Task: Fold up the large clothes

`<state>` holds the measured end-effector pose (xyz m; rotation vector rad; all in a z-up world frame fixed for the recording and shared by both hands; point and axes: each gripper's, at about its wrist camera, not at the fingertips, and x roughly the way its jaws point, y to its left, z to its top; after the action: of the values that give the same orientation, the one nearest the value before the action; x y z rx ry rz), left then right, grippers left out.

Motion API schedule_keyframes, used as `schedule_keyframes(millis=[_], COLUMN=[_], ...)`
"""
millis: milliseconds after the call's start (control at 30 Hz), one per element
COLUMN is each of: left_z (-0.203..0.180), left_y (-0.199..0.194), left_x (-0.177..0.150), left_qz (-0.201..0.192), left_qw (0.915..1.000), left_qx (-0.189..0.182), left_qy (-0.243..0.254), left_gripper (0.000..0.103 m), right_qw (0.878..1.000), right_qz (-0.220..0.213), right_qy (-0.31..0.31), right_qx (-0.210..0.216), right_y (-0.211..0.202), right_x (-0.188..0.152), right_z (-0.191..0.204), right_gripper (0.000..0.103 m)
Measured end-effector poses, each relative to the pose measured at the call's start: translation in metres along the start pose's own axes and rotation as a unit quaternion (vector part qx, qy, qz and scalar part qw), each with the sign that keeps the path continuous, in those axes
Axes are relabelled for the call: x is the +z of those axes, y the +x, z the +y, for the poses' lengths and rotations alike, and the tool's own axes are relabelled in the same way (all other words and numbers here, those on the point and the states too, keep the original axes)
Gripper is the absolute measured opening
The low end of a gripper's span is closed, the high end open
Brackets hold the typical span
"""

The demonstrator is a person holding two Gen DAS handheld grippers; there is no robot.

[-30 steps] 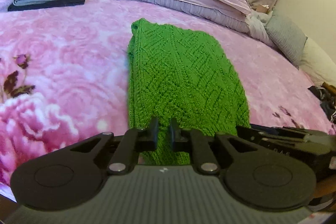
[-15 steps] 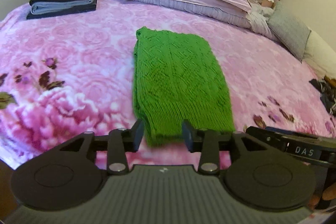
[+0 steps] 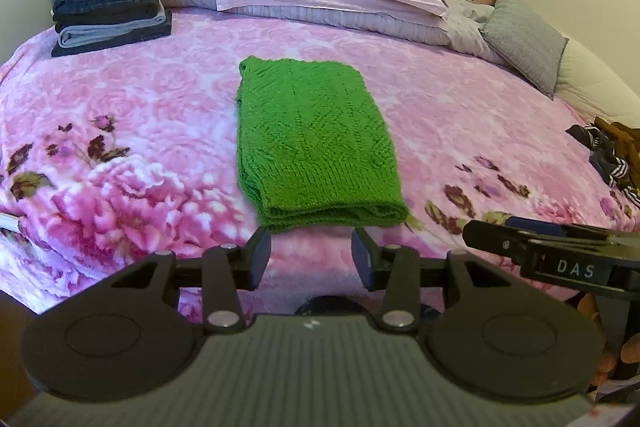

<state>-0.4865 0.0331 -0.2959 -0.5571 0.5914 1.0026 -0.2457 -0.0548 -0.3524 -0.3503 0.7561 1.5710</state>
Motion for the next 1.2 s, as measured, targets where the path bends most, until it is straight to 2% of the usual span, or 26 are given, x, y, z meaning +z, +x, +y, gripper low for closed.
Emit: schedule_keyframes(millis=[400,467,567,633,733,800,900,1067,1167,1200], left_z=[-0.007,-0.004,0.010,0.022,0.044,0.055,0.061,0.073,0.079,0.078], left_y=[-0.003,0.001,0.009,0.020,0.048,0.069,0.095,0.131,0.144,0.145], left_x=[-0.002,-0.002,-0.004,-0.008,-0.016,-0.023,-0.028,-0.037,-0.042,-0.042], left_qz=[-0.001,-0.002,-0.011,-0.011,0.005,0.009,0.006,-0.022,-0.036,-0.042], left_qw=[0.9999,0.9998,0.9956,0.9880,0.9641,0.9436,0.9285,0.9125,0.9009,0.8997], left_qx=[-0.007,-0.021,-0.075,-0.110,-0.151,-0.170,-0.162,-0.118,-0.115,-0.115], left_qy=[0.008,-0.002,-0.055,-0.108,-0.218,-0.284,-0.334,-0.391,-0.417,-0.419], left_gripper=[0.040,0.041,0.045,0.045,0.045,0.045,0.047,0.049,0.049,0.051], right_qw=[1.000,1.000,0.999,0.998,0.997,0.996,0.995,0.992,0.991,0.991], right_qz=[-0.010,-0.010,-0.020,-0.031,-0.037,-0.036,-0.033,-0.024,-0.014,-0.010], right_qy=[0.007,0.011,0.028,0.048,0.070,0.081,0.094,0.114,0.120,0.121], right_qx=[0.001,0.000,-0.002,-0.006,-0.010,-0.016,-0.028,-0.043,-0.049,-0.050], right_y=[-0.010,-0.009,-0.007,-0.005,0.000,0.005,0.013,0.025,0.032,0.036], right_x=[-0.001,-0.001,-0.002,-0.001,-0.001,0.001,0.003,0.006,0.006,0.006], right_z=[-0.007,-0.009,-0.016,-0.024,-0.037,-0.047,-0.061,-0.082,-0.091,-0.094], right_gripper=[0.063,0.063,0.063,0.063,0.063,0.063,0.063,0.063,0.063,0.063])
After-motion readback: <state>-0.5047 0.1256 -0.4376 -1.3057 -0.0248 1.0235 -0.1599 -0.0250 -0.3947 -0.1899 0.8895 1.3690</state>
